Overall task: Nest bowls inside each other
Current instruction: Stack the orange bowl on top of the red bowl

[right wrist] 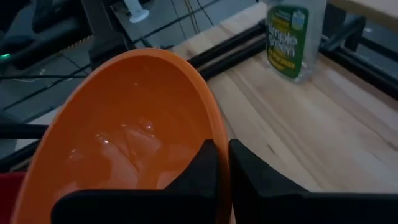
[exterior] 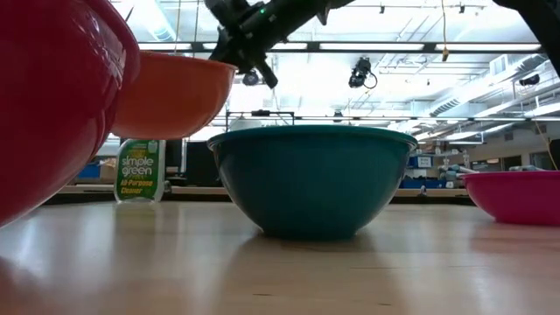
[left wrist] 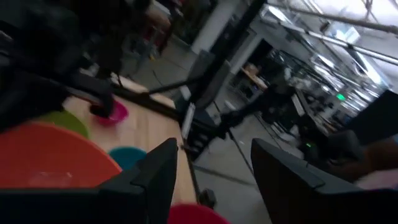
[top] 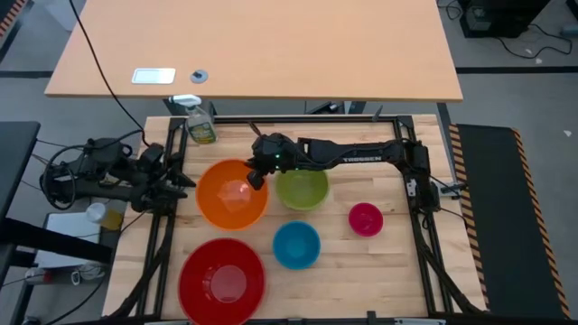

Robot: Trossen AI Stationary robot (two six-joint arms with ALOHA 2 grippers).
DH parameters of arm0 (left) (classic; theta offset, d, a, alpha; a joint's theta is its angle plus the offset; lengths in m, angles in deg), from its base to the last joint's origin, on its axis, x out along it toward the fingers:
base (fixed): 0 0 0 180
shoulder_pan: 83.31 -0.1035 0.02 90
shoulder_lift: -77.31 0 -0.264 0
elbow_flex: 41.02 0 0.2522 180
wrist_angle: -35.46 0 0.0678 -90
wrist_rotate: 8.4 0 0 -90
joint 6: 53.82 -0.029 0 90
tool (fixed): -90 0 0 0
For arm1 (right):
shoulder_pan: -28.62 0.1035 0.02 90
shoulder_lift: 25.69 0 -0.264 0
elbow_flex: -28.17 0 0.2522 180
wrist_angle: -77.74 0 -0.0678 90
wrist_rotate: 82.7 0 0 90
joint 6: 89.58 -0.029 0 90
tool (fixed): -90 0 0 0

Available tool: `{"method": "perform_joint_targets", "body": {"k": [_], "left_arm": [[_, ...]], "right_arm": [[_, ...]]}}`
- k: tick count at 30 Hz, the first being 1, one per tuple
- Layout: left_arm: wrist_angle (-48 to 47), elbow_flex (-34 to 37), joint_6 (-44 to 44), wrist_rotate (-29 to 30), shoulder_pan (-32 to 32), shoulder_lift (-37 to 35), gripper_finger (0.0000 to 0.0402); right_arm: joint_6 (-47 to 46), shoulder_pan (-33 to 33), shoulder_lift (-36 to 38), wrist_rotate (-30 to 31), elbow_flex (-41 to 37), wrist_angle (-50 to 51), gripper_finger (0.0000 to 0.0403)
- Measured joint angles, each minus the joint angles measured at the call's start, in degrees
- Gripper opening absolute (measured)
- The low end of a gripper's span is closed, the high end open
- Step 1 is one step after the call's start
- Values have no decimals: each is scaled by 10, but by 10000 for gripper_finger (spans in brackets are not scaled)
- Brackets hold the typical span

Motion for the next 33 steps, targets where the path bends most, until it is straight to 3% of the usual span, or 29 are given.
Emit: {"method": "perform_joint_targets", "body": {"k": [8, 18, 24, 28, 31, 33], "left_arm": [[92, 0, -40, 105, 0, 0, 208], [136, 0, -61, 245, 0, 0, 208], [139, 0, -40, 296, 0, 1, 208], [128, 0, -15, 327, 0, 5, 208], [102, 0, 7, 314, 0, 13, 208], [66, 0, 28, 266, 0, 21, 208]], "right_arm": [[-4, -2, 42, -89, 0, -31, 23], [-9, 42, 49, -195, 0, -48, 23], [0, 87, 49, -205, 0, -55, 23], [2, 122, 49, -159, 0, -71, 24], [1, 141, 43, -119, 0, -88, 28], [-16, 152, 35, -104, 1, -101, 28]]}}
